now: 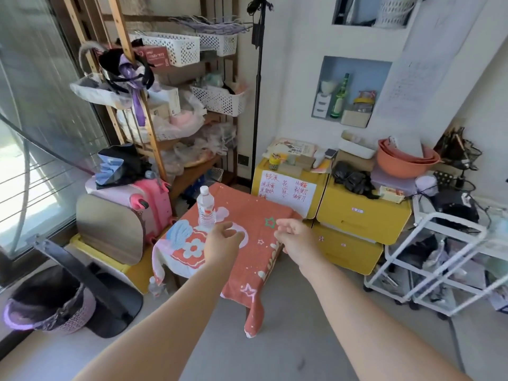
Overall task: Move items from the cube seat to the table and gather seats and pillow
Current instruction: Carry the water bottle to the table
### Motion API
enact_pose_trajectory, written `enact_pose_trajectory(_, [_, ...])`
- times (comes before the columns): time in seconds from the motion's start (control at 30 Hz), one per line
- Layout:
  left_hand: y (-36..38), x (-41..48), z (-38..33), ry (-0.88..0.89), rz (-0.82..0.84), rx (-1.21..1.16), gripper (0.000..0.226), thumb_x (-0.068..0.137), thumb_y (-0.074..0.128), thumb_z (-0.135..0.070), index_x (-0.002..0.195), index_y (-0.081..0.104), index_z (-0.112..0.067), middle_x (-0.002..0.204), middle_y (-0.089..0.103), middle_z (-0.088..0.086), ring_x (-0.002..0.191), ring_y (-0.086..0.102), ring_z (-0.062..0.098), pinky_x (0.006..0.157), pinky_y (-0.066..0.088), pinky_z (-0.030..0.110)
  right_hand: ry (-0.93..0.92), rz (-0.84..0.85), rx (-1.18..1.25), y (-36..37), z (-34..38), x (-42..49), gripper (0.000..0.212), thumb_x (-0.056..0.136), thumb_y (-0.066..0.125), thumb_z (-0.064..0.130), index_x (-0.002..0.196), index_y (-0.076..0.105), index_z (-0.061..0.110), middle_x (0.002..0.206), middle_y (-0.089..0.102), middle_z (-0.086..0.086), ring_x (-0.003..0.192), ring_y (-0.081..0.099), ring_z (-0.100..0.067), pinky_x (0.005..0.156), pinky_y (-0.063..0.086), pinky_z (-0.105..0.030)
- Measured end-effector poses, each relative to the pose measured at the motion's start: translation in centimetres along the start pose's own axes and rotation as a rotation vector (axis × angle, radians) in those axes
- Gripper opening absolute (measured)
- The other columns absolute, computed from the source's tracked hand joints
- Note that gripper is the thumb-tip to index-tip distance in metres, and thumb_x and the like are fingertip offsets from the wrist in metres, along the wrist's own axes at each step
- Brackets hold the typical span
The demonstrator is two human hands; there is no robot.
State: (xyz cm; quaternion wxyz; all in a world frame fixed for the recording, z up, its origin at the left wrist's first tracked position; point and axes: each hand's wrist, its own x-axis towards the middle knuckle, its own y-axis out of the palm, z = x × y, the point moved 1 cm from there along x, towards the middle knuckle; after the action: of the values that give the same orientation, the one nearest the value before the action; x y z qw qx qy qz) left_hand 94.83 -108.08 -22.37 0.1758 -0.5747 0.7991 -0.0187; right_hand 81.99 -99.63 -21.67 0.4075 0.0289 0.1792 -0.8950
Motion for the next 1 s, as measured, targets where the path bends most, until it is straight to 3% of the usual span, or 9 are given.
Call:
enact_pose_trajectory(0.17, [4.9, 4.0, -1.5, -0.018, -0.032, 0.023, 0.044, 0.089, 0.058, -0.015, 0.132, 0.049, -0.014, 0.116, 0.061, 0.004, 0.098, 0.058, 0.021, 0.081, 0.05, 0.033, -0.007, 0.047, -0.011, -2.8, -0.6, 7.2, 0.032, 0.09, 0.056, 0.009, 0.121, 0.059, 0.014, 0.128, 0.058, -0.005, 0.111, 0.053, -0.016, 0.093, 0.047, -0.035])
enact_pose_trajectory(0.27, [7.7, 6.5, -2.2, -0.044, -0.124, 0.008, 0.043, 0.089, 0.058, -0.016, 0.131, 0.049, -0.015, 0.118, 0.061, 0.005, 0.1, 0.059, 0.022, 0.084, 0.051, 0.034, -0.038, 0.124, -0.047, -4.7, -0.7, 11.9, 0.032, 0.09, 0.057, 0.011, 0.121, 0.059, 0.015, 0.127, 0.058, -0.004, 0.112, 0.053, -0.015, 0.101, 0.045, -0.037])
enact_pose_trajectory(0.37, [10.7, 8.1, -2.7, -0.089, -0.227, -0.019, 0.044, 0.089, 0.059, -0.016, 0.132, 0.049, -0.014, 0.117, 0.061, 0.005, 0.098, 0.059, 0.023, 0.085, 0.052, 0.037, -0.051, 0.235, -0.092, -7.1, -0.4, 15.9, 0.031, 0.09, 0.056, 0.011, 0.12, 0.058, 0.016, 0.127, 0.058, -0.003, 0.11, 0.053, -0.014, 0.099, 0.045, -0.036])
enact_pose_trajectory(0.57, [15.9, 10.5, -3.6, -0.151, -0.336, -0.117, 0.04, 0.088, 0.06, -0.014, 0.127, 0.051, -0.012, 0.109, 0.062, 0.003, 0.089, 0.058, 0.02, 0.071, 0.046, 0.029, -0.079, 0.316, -0.161, -10.2, 0.5, 23.7, 0.03, 0.09, 0.057, 0.012, 0.12, 0.059, 0.015, 0.127, 0.058, -0.004, 0.104, 0.049, -0.011, 0.097, 0.046, -0.037])
enact_pose_trajectory(0.7, [16.0, 12.4, -3.3, -0.197, -0.43, -0.12, 0.04, 0.089, 0.06, -0.015, 0.127, 0.05, -0.012, 0.107, 0.059, 0.002, 0.089, 0.056, 0.019, 0.065, 0.044, 0.025, -0.082, 0.446, -0.163, -8.0, 0.4, 26.8, 0.032, 0.09, 0.055, 0.009, 0.122, 0.058, 0.013, 0.124, 0.056, -0.006, 0.105, 0.049, -0.012, 0.096, 0.045, -0.035])
enact_pose_trajectory(0.87, [13.8, 15.9, -2.4, -0.247, -0.537, -0.08, 0.047, 0.086, 0.061, -0.016, 0.131, 0.049, -0.016, 0.116, 0.061, 0.001, 0.096, 0.059, 0.02, 0.085, 0.051, 0.036, -0.116, 0.601, -0.224, -3.0, 0.7, 30.3, 0.033, 0.089, 0.057, 0.011, 0.122, 0.057, 0.013, 0.122, 0.056, -0.003, 0.108, 0.051, -0.014, 0.097, 0.046, -0.038])
enact_pose_trajectory(1.0, [11.8, 20.4, -1.5, -0.271, -0.626, -0.135, 0.052, 0.085, 0.065, -0.014, 0.133, 0.048, -0.014, 0.118, 0.058, 0.003, 0.084, 0.059, 0.014, 0.066, 0.048, 0.024, -0.168, 0.683, -0.276, 1.3, 2.0, 34.6, 0.035, 0.089, 0.055, 0.013, 0.125, 0.055, 0.015, 0.125, 0.055, -0.003, 0.105, 0.049, -0.012, 0.093, 0.046, -0.034])
